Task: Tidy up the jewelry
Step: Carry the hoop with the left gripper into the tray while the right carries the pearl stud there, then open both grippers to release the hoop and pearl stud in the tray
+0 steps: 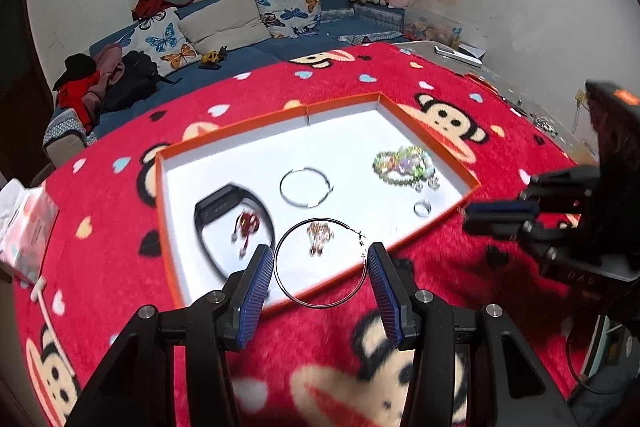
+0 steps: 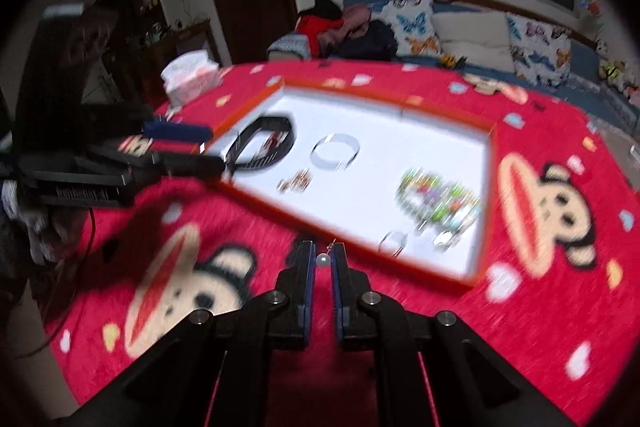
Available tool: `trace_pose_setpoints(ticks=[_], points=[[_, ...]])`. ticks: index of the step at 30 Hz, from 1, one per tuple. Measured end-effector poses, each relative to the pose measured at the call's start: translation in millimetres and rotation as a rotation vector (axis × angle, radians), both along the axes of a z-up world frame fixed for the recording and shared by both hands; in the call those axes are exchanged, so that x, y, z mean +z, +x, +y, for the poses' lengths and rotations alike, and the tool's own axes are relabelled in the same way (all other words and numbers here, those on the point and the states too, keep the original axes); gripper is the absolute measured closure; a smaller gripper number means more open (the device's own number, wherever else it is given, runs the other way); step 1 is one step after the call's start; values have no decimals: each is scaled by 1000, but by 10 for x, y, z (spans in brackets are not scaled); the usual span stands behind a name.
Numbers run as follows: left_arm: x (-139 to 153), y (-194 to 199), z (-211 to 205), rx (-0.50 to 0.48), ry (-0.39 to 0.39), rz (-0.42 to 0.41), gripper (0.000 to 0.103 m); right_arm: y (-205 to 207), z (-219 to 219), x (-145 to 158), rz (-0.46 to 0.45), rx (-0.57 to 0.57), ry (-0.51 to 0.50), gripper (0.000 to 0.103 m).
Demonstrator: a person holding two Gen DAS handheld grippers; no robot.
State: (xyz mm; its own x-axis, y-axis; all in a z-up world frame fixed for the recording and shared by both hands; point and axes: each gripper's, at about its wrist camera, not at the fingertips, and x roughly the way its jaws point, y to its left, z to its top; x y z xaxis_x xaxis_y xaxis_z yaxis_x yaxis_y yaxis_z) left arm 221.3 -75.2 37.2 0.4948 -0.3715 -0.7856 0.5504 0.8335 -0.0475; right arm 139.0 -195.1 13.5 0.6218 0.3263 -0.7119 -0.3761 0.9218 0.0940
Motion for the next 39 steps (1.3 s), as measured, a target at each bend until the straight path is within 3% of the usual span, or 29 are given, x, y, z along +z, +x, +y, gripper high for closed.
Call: trace_pose_setpoints(ticks=[5, 18, 28, 39], points=[[-91, 250, -198, 5, 1, 19, 51, 285, -97, 42, -21, -25, -27, 93], [-460, 707, -550, 8, 26, 77, 51, 578, -210, -221, 53, -45, -42, 93], [-554, 746, -553, 30, 36, 91, 46, 616, -198, -288, 79, -40, -38, 93], [-455, 646, -468, 67, 20, 67, 43, 605, -174, -276, 78, -43, -43, 93]])
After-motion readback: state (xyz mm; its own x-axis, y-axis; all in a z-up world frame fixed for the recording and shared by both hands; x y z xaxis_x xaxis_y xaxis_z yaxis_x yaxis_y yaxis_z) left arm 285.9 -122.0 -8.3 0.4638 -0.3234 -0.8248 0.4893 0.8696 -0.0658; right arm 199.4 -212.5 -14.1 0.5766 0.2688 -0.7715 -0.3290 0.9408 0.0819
